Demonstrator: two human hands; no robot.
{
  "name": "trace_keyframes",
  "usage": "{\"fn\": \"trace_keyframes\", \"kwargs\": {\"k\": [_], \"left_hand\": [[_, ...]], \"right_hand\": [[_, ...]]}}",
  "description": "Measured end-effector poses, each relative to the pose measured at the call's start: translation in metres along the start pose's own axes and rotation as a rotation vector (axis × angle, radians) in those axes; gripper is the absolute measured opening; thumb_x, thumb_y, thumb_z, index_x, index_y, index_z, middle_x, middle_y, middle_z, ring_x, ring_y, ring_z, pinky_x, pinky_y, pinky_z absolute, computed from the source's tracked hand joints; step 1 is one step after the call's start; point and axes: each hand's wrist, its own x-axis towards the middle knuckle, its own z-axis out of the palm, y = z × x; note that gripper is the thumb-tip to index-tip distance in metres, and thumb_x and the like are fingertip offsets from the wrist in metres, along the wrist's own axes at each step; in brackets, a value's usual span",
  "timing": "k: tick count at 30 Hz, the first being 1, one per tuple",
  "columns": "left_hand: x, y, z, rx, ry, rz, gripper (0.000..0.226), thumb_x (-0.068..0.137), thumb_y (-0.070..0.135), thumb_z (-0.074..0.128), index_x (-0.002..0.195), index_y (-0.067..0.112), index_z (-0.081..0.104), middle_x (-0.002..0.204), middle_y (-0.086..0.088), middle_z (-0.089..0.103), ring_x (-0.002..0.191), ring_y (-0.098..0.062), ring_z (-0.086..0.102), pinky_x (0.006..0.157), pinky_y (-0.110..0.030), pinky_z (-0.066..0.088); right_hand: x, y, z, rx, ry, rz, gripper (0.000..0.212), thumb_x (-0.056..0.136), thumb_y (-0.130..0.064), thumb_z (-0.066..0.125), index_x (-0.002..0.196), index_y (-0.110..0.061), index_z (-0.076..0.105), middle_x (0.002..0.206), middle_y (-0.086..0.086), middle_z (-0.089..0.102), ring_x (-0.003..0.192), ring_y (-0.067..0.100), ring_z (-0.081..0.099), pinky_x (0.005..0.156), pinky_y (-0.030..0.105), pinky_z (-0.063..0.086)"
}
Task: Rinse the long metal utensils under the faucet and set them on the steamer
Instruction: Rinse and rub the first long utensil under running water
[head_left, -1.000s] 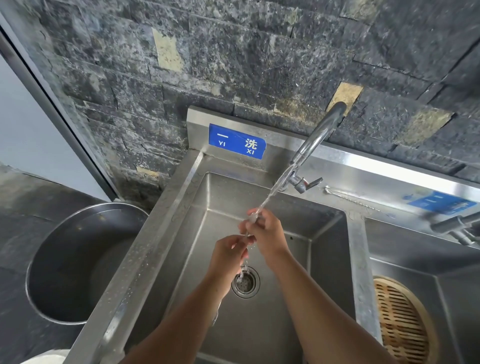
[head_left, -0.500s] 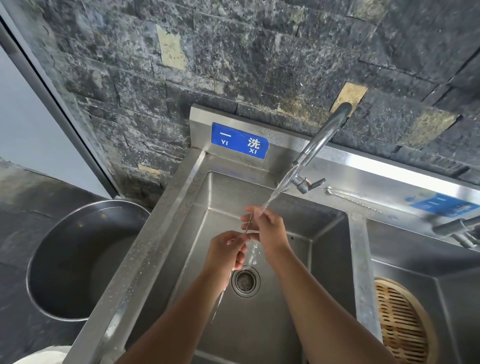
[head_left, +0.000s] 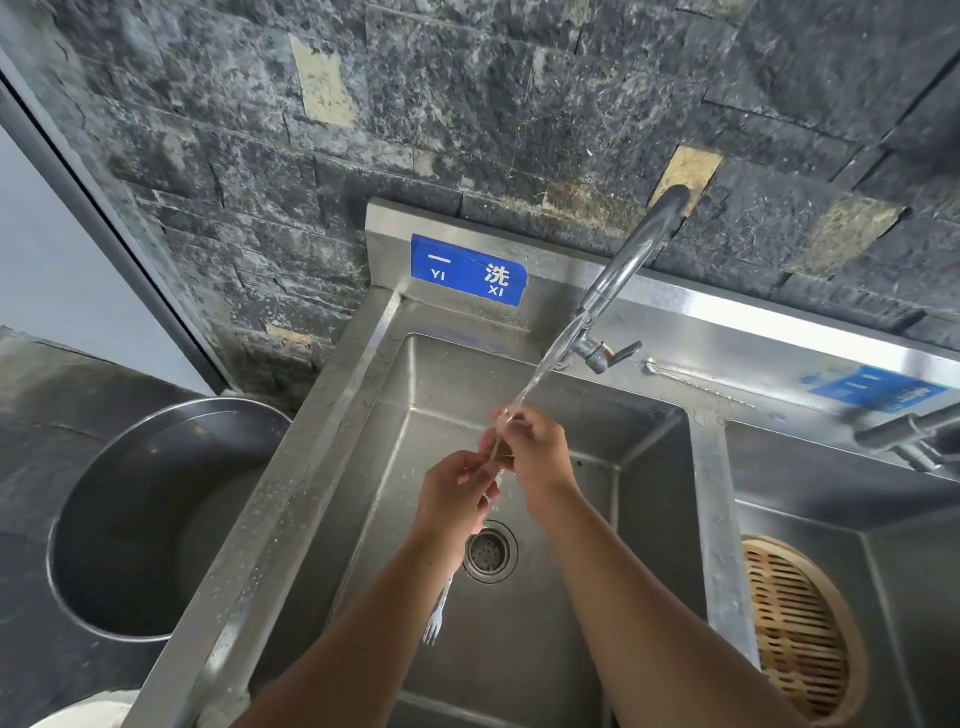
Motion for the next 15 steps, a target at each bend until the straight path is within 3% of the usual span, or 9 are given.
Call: {"fn": "trace_keyframes", "kwargs": {"k": [2, 5, 9, 11, 15], "left_hand": [[-0.0028, -0.0016, 0.0001, -0.006, -0.013, -0.007, 0.012, 0.092, 0.008, 0.062, 0.080, 0.004, 0.064, 0.057, -0.008, 0.055, 0.035, -0.009, 0.032, 0.035, -0.015, 0.020], [-0.0039, -0.0019, -0.0009, -0.012, -0.018, -0.016, 0.011, 0.092, 0.010, 0.063, 0.083, 0.004, 0.065, 0.056, -0.006, 0.054, 0.037, -0.009, 0.032, 0.035, -0.016, 0.020], [-0.0020, 0.0009, -0.0033, -0.020, 0.005, -0.018, 0.017, 0.091, 0.013, 0.066, 0.092, -0.004, 0.066, 0.056, -0.006, 0.052, 0.035, -0.007, 0.032, 0.034, -0.016, 0.021], [-0.0023, 0.0020, -0.0038, -0.018, 0.015, -0.020, 0.017, 0.092, 0.012, 0.064, 0.091, -0.005, 0.067, 0.057, -0.007, 0.052, 0.036, -0.007, 0.033, 0.034, -0.016, 0.022], [-0.0021, 0.0049, -0.0011, -0.015, 0.020, -0.028, 0.014, 0.092, 0.009, 0.063, 0.090, -0.004, 0.067, 0.056, -0.007, 0.051, 0.038, -0.009, 0.033, 0.034, -0.017, 0.022]], "right_hand": [[0.0005, -0.0007, 0.0007, 0.009, 0.047, 0.017, 0.026, 0.098, -0.007, 0.045, 0.080, -0.008, 0.064, 0.065, 0.008, 0.074, 0.062, 0.027, 0.069, 0.071, 0.052, 0.059], [-0.0027, -0.0019, 0.0004, 0.032, 0.034, 0.042, 0.029, 0.102, -0.009, 0.041, 0.087, -0.009, 0.066, 0.069, 0.008, 0.076, 0.065, 0.026, 0.073, 0.075, 0.052, 0.059], [-0.0084, -0.0009, -0.0005, 0.077, -0.058, 0.032, 0.018, 0.099, -0.004, 0.050, 0.107, -0.009, 0.066, 0.082, 0.009, 0.077, 0.076, 0.022, 0.075, 0.072, 0.038, 0.062], [-0.0091, -0.0004, 0.0008, 0.090, -0.099, 0.041, 0.024, 0.093, 0.003, 0.059, 0.113, -0.009, 0.063, 0.087, 0.010, 0.077, 0.075, 0.017, 0.073, 0.066, 0.028, 0.059], [-0.0066, -0.0006, 0.0026, 0.063, -0.069, 0.022, 0.019, 0.091, 0.002, 0.062, 0.106, -0.009, 0.063, 0.082, 0.007, 0.077, 0.071, 0.017, 0.072, 0.063, 0.028, 0.059]]}}
